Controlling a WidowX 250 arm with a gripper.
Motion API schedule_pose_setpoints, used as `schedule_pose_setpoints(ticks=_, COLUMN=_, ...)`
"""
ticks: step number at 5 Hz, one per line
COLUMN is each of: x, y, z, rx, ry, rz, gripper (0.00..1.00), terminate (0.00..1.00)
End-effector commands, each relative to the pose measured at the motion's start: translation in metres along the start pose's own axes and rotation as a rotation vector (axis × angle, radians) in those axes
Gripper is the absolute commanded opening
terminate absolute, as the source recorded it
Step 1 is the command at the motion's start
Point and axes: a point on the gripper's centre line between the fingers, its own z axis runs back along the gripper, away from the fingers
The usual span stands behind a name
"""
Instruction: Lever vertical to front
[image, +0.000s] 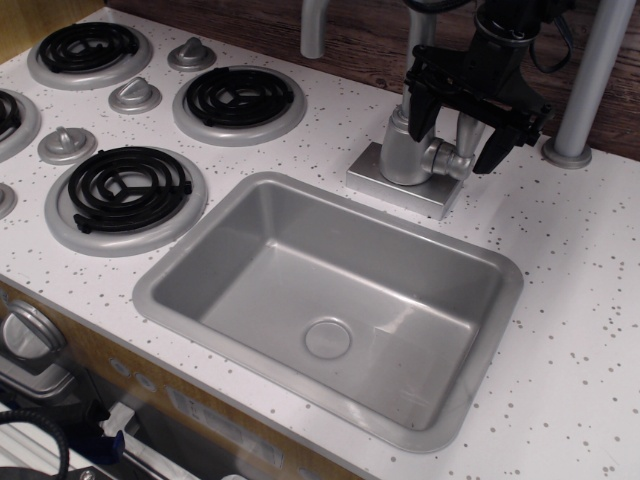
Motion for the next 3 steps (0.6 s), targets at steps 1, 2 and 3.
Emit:
schedule_pose_setpoints(ticks=1, x=0.02, y=0.003, z=0.041, rx=0.009, ry=-0.136, rz=-0.019, gripper=1.0, terminate=0.0)
schedule_pose_setpoints(ticks=2, x=0.024, y=0.004, z=0.042, rx=0.007, ry=-0.185, rz=-0.039, gripper=1.0, terminate=0.0)
schedule_pose_setpoints(ticks=3, x=0.03, y=0.005, z=0.042, rx=0.009, ry=-0.199, rz=-0.059, gripper=1.0, terminate=0.0)
